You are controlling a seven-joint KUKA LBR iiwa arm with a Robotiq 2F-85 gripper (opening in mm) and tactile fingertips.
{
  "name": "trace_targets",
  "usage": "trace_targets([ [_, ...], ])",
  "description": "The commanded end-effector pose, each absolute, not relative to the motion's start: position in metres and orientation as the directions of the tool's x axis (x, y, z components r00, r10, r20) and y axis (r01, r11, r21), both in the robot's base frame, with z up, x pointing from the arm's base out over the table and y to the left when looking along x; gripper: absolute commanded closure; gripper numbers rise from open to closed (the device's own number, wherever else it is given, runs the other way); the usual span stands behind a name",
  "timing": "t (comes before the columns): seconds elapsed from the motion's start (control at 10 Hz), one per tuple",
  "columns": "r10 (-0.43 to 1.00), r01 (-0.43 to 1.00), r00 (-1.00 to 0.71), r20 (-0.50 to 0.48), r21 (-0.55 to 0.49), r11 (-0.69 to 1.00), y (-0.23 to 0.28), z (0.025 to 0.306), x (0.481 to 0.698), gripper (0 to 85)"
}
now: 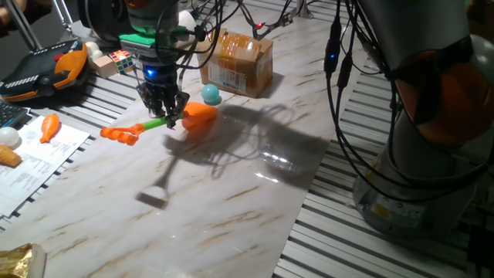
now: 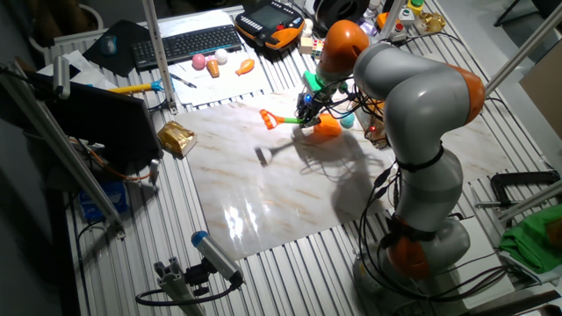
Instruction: Use a shovel to scoop up an object
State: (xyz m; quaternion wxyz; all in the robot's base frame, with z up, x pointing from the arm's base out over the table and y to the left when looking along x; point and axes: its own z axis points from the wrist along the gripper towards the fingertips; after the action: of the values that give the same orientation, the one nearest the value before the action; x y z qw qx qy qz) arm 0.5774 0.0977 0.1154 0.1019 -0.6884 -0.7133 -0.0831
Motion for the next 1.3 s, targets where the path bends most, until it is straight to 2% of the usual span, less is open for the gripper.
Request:
trace_targets([
  [0.0, 0.964, 0.999, -0.033, 0.265, -0.023, 0.041, 0.096, 0.115, 0.577, 84.3],
  [1.2, 0.958, 0.998, -0.059, 0.281, -0.004, 0.063, 0.076, 0.111, 0.577, 84.3],
])
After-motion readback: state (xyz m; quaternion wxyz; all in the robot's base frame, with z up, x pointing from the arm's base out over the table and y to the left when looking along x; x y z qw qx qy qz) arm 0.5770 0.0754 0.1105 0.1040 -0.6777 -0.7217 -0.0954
